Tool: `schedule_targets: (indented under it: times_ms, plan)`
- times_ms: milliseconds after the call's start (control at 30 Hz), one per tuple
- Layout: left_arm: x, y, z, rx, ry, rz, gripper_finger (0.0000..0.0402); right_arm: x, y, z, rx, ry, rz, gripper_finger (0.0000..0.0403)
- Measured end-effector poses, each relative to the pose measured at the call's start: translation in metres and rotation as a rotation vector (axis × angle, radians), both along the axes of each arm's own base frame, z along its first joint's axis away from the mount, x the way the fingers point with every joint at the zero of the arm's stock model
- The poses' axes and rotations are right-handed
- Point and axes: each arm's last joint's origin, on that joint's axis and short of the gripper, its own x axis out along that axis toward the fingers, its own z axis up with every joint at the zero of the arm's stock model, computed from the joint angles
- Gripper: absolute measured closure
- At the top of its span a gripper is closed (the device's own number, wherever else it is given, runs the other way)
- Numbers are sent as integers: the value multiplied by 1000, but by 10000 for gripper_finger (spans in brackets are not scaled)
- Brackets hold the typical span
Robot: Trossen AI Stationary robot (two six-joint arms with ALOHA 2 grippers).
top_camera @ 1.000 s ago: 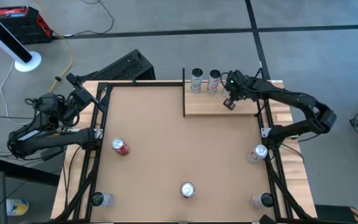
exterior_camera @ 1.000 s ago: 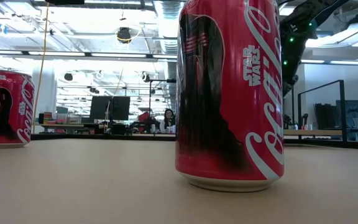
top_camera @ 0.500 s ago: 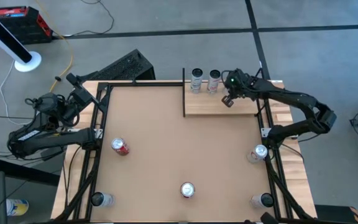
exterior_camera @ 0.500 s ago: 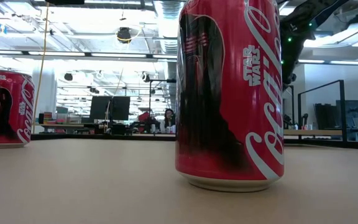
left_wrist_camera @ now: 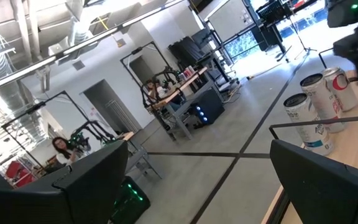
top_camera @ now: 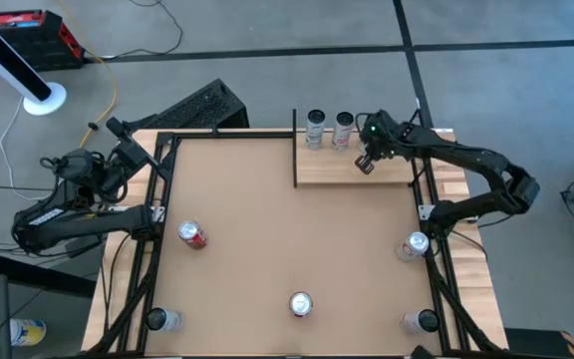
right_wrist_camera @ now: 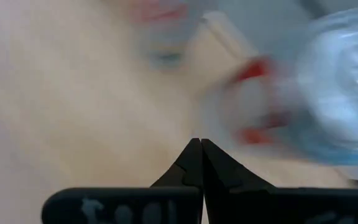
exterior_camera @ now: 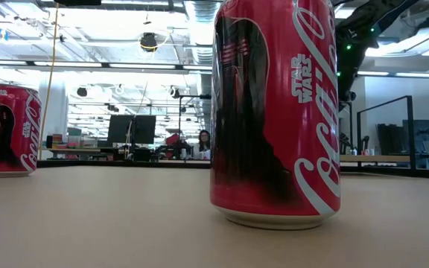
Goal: Place canned beverage on shelf
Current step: Put the bottom red-white soda can on the shelf
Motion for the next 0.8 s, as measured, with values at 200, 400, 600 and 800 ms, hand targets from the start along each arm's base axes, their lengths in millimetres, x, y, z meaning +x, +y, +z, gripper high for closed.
schedule_targets:
  times_ms: [200,400,600,800]
  plan:
    - [0,0,0,2,2,1,22,18,35,4,316,-120,96,383]
    - [0,0,0,-2,-2,-1,22,62,118,34,583,-278,358,383]
    - [0,0,0,-4,-5,-2,22,84,232,79,648,-511,660,383]
    - [0,0,0,-9,-11,-6,22,62,308,112,539,-673,839,383]
